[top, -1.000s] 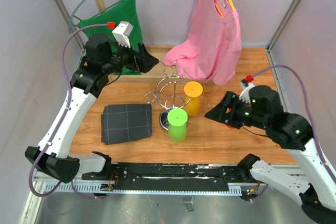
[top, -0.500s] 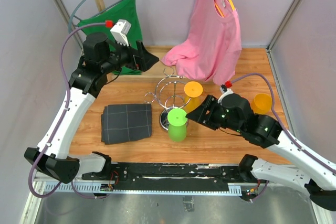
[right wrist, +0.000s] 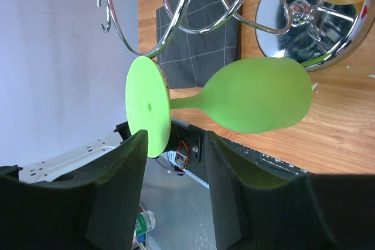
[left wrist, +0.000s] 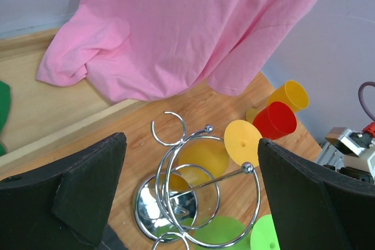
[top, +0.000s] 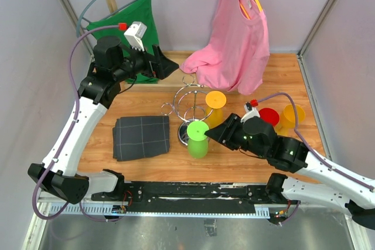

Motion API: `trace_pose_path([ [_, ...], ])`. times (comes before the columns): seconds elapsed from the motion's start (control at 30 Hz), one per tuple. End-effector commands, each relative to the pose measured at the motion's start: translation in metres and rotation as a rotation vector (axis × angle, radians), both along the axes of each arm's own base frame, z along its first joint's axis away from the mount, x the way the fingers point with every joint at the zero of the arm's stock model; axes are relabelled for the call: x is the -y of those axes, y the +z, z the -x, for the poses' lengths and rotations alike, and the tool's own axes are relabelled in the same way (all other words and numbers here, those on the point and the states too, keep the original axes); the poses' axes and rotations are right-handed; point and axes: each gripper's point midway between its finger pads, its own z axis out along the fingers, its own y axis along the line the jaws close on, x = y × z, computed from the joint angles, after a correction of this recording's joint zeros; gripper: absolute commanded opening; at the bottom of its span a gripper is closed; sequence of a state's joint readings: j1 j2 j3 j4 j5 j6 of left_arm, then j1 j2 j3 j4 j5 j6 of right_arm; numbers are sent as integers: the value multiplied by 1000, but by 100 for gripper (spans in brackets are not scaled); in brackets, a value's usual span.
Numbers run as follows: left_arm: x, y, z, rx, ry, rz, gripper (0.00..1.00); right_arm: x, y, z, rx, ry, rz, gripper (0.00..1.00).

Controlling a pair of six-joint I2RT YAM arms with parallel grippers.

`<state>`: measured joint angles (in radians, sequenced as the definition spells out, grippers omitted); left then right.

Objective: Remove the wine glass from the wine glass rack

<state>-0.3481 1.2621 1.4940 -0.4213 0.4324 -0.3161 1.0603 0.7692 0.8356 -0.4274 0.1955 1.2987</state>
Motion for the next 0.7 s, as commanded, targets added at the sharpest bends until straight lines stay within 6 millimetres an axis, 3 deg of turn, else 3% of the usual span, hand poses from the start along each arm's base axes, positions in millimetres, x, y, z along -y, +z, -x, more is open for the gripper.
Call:
trace_pose_path([
  [0.0,1,11,0,32,-13,16,99,-1,5,-5,19,-59,-61,45],
  [0.47,4,7,0,23,-36,9,99,-8,-3,-6,45,-75,-162,37],
  [0.67,5,6,0,22,-44,4,99,-11,-7,-6,38,-72,-180,23],
])
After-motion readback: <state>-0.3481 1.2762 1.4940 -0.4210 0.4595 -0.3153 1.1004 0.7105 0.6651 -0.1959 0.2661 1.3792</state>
